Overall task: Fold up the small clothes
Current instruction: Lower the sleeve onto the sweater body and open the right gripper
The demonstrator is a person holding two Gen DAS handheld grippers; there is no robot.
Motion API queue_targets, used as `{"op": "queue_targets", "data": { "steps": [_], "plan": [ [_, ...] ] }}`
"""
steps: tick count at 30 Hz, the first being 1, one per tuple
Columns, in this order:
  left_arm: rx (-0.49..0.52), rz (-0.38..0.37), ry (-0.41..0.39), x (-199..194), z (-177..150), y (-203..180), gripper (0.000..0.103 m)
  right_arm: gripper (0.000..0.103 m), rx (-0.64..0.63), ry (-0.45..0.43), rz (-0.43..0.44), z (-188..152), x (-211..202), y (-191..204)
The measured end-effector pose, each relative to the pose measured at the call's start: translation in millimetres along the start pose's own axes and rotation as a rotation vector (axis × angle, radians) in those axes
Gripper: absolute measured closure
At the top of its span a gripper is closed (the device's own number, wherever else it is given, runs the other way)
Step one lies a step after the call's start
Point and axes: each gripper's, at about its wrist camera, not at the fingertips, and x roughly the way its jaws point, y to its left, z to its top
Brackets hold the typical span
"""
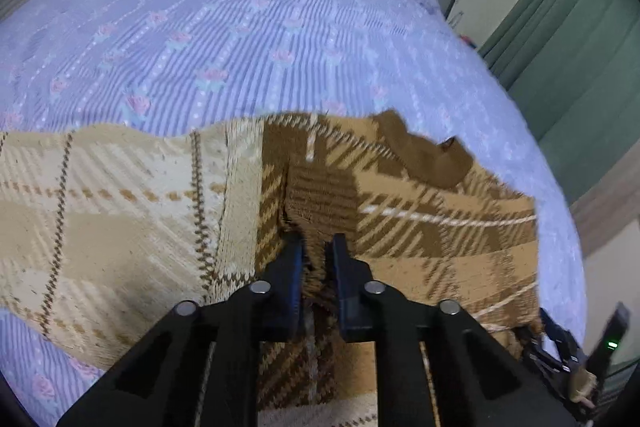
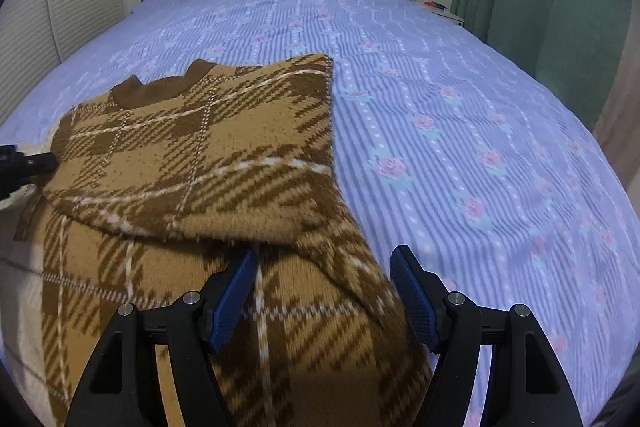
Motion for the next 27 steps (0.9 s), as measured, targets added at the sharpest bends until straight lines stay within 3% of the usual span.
{"op": "queue_targets", "data": {
  "steps": [4, 7, 9, 13, 15, 17, 19, 23, 27],
  "plan": [
    [0.005, -0.008, -0.097, -30, 2, -4, 0.09, 0.033, -0.012, -0.023, -0.033, 11, 7, 2],
    [0.055, 0.073, -0.141, -37, -2, -9, 0.098, 0.033, -0.036, -0.082, -0.176, 19, -3, -2],
    [0.097, 0.12, -0.133, -31, -6, -10, 0.098, 0.033, -0.056, -0.099, -0.266, 20, -6, -7],
    [0.06, 0.1, -0.053, -17, -13, 2, 0.098, 0.033, -0.031, -0.074, -0.209, 21, -8, -9],
    [0.068, 0.112, -0.049, -21, -17, 3, 0.091, 0.033, -0.097, -0.079, -0.231, 19, -11, 4],
    [0.099, 0.083, -0.042, -29, -27, 1, 0.069, 0.033, -0.137, -0.077, -0.262, 14, -12, 11],
    [0.126, 0.047, -0.039, -34, -33, -2, 0.056, 0.033, -0.147, -0.06, -0.255, 8, -11, 12],
    [0.136, 0.019, -0.009, -24, -35, -5, 0.053, 0.033, -0.104, -0.042, -0.215, -10, -22, 8],
    [0.053, -0.031, 0.058, -2, -26, 1, 0.048, 0.033, -0.049, -0.08, -0.188, -17, -42, 0]
  ]
}}
